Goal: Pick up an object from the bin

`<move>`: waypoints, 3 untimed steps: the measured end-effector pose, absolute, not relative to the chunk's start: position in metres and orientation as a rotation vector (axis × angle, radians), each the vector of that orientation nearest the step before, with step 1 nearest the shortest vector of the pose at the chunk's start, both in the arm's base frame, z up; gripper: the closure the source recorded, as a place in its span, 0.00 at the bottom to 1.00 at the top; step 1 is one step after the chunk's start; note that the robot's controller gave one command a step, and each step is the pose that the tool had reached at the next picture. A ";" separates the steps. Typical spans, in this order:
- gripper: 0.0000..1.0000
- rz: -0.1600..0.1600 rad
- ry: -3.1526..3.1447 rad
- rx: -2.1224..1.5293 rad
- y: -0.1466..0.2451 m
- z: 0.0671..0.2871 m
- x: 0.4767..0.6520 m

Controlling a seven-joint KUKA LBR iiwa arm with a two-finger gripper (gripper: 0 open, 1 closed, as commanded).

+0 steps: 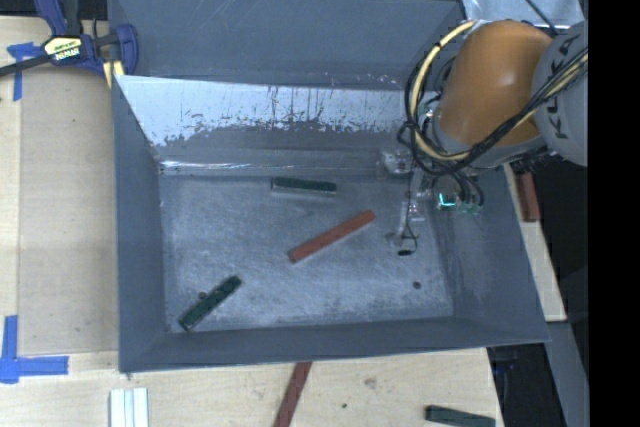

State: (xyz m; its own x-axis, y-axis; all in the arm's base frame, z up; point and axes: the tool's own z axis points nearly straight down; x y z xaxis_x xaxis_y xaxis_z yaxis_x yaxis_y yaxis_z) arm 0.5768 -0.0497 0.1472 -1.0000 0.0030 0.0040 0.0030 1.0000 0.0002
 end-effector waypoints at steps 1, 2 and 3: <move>0.00 0.001 -3.145 -0.003 -0.050 0.151 0.579; 1.00 -0.001 -3.111 0.460 -0.005 0.070 0.590; 1.00 -0.001 -3.111 0.460 -0.005 0.070 0.590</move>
Offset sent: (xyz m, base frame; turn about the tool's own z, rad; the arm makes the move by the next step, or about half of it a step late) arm 0.0124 0.0442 -0.0772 -0.2982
